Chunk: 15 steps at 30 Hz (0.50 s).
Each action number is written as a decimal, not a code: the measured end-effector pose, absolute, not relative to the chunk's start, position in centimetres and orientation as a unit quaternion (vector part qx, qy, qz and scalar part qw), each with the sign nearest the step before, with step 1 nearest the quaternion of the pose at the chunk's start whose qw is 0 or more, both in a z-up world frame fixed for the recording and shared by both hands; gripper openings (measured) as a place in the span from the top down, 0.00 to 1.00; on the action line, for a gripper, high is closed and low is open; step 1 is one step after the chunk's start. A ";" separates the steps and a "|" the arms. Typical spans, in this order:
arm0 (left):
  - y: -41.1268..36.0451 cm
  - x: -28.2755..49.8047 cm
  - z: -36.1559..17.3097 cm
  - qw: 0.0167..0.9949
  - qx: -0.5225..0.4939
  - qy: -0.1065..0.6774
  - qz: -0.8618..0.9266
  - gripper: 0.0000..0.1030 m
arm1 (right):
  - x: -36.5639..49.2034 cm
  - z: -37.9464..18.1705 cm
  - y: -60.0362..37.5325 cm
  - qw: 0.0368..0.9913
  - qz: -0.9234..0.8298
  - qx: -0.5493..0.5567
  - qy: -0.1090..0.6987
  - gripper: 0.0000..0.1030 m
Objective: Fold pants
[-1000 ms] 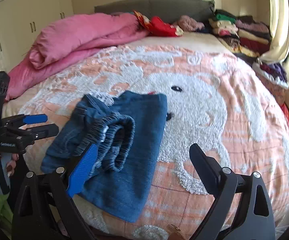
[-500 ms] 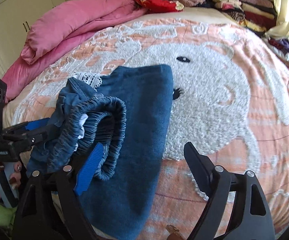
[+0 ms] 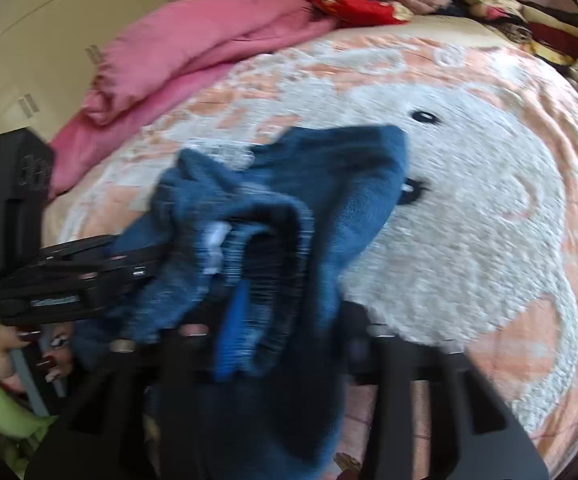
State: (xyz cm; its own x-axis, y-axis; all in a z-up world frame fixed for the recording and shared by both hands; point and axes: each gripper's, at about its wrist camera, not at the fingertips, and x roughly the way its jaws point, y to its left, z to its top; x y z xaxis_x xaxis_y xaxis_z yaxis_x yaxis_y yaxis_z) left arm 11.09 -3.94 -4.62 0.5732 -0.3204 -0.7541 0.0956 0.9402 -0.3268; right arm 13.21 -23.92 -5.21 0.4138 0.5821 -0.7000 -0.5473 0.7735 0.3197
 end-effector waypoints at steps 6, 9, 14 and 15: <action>-3.9 11.0 -3.2 0.881 -0.133 0.436 -0.125 0.63 | 12.2 -2.8 -23.3 0.855 0.342 0.004 0.391 0.77; -3.7 11.5 -2.7 0.881 -0.142 0.434 -0.126 0.64 | 12.4 -2.0 -23.2 0.858 0.344 0.002 0.381 0.77; -3.7 12.6 -1.6 0.887 -0.138 0.423 -0.124 0.66 | 13.5 -0.9 -22.9 0.864 0.344 -0.003 0.367 0.77; -3.7 12.9 -1.3 0.888 -0.137 0.421 -0.122 0.66 | 13.8 -0.7 -22.8 0.865 0.343 -0.004 0.365 0.77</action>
State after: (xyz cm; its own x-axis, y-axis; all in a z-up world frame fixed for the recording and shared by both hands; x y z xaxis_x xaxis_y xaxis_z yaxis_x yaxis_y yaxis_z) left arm 12.87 -3.70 -1.34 0.6155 -0.3324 -0.7146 0.1021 0.9327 -0.3458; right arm 13.78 -22.84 -0.72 0.4973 0.5912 -0.6350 -0.5971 0.7642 0.2438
